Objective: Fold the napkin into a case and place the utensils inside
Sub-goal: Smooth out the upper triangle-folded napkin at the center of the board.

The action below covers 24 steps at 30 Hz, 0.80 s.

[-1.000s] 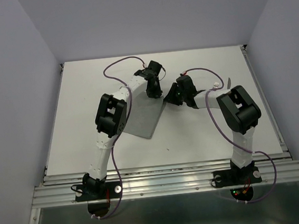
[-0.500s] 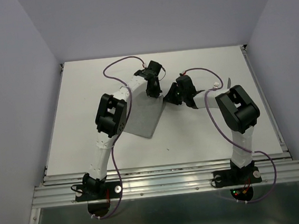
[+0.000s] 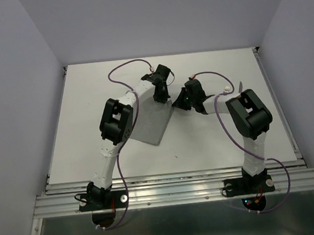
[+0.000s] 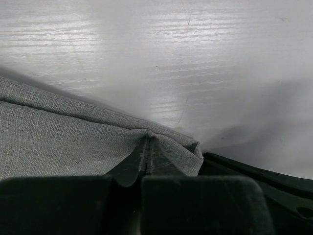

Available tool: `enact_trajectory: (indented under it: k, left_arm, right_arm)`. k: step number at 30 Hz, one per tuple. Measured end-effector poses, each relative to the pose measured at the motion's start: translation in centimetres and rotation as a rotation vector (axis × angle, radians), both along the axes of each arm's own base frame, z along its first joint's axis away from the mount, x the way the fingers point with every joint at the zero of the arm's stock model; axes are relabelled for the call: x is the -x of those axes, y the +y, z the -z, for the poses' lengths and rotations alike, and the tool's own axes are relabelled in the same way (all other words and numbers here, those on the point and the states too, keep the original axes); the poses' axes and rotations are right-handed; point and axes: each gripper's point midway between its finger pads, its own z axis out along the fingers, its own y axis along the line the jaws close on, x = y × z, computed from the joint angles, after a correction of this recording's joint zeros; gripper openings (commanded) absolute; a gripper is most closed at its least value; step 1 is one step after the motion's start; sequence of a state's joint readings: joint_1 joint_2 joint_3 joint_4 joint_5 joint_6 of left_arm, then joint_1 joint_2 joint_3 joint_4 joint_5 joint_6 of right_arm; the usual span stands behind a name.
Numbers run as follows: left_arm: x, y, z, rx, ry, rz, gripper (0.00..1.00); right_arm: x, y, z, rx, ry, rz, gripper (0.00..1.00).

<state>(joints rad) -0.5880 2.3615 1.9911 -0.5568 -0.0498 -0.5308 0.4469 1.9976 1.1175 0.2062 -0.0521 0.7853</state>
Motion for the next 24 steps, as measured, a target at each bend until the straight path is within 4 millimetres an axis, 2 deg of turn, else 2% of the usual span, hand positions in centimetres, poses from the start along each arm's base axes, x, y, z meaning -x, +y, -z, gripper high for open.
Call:
enact_trajectory:
  k: [12, 13, 14, 16, 19, 24]
  left_arm:
    - [1.2, 0.6, -0.4, -0.003, 0.017, 0.003, 0.00]
    - [1.2, 0.6, -0.5, -0.002, 0.015, 0.003, 0.03]
    - [1.1, 0.6, -0.6, -0.001, 0.013, 0.003, 0.14]
    - [1.1, 0.6, -0.7, 0.001, 0.011, 0.001, 0.26]
    - [1.1, 0.7, -0.7, -0.004, 0.009, -0.004, 0.33]
    - [0.9, 0.9, -0.7, -0.012, 0.003, -0.016, 0.34]
  right_arm:
    - [0.0, 0.0, 0.0, 0.000, 0.000, 0.001, 0.13]
    - [0.0, 0.0, 0.0, 0.000, 0.000, 0.001, 0.13]
    - [0.0, 0.0, 0.0, 0.000, 0.000, 0.001, 0.13]
    - [0.0, 0.0, 0.0, 0.000, 0.000, 0.001, 0.14]
    - [0.0, 0.0, 0.0, 0.000, 0.000, 0.000, 0.14]
    - [0.0, 0.0, 0.0, 0.000, 0.000, 0.001, 0.14]
